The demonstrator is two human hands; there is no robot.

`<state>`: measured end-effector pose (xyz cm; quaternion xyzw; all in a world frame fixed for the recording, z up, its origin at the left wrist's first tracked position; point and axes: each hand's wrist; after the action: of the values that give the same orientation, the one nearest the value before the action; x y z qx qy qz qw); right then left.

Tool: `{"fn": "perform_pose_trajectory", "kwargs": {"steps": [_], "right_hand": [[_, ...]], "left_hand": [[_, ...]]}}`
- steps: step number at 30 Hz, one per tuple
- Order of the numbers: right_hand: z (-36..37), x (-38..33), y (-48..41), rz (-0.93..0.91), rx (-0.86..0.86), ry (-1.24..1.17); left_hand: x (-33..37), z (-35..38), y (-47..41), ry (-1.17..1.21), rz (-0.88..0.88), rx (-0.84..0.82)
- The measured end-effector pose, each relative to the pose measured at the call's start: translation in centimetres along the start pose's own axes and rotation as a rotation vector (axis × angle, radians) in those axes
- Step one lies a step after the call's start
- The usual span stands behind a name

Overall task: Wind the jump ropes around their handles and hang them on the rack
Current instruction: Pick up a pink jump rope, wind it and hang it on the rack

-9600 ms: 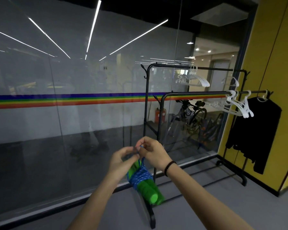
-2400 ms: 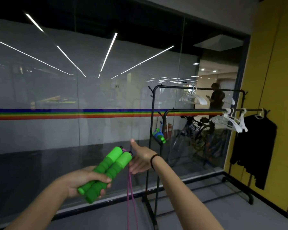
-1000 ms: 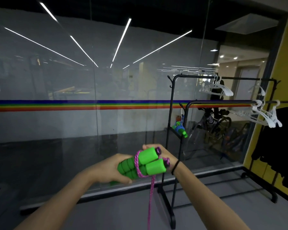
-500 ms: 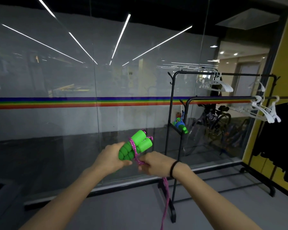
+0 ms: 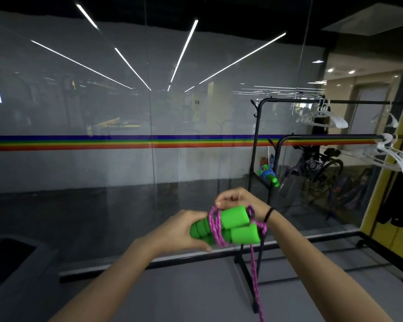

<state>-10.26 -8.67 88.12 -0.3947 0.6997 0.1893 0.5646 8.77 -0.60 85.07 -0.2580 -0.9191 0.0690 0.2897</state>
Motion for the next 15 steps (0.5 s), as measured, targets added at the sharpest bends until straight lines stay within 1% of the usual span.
{"fn": "perform_pose_trajectory", "kwargs": {"steps": [1,2,4,5,8,10,12,13,15], "right_hand": [[0.3,0.8,0.2,-0.024,-0.018,-0.151],[1.0,1.7,0.4,-0.043,0.012,-0.218],[2.2,4.0,0.6,0.055,0.225,-0.084],[2.8,5.0,0.7,0.106,0.289,-0.013],[4.6,5.8,1.2,0.144,0.260,0.103],[5.3,5.0,1.6,0.150,0.218,0.335],[5.7,3.7,1.8,0.150,0.140,0.699],[5.8,3.1,1.8,0.138,0.086,0.869],[6.2,1.6,1.9,0.073,-0.027,1.061]], "left_hand": [[0.0,-0.1,0.0,0.109,0.000,0.089],[-0.1,-0.3,0.1,0.163,-0.016,0.170],[-0.2,-0.4,0.0,0.166,-0.069,0.294],[-0.3,-0.4,0.0,0.150,-0.092,0.339],[-0.7,-0.3,-0.1,0.122,-0.190,0.417],[-1.3,-0.2,-0.2,0.086,-0.249,0.420],[-1.9,-0.2,-0.3,0.003,-0.282,0.383],[-2.1,-0.2,-0.4,-0.045,-0.291,0.354],[-2.1,-0.5,-0.3,-0.164,-0.304,0.255]]}}
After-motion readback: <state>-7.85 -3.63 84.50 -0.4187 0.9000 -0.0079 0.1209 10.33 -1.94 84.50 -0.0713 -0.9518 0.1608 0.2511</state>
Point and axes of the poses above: each hand's wrist, its own y-axis away from the middle knuckle, its own z-axis out of the palm, x = y × z, and after that the axes turned 2 degrees about z, right-handed
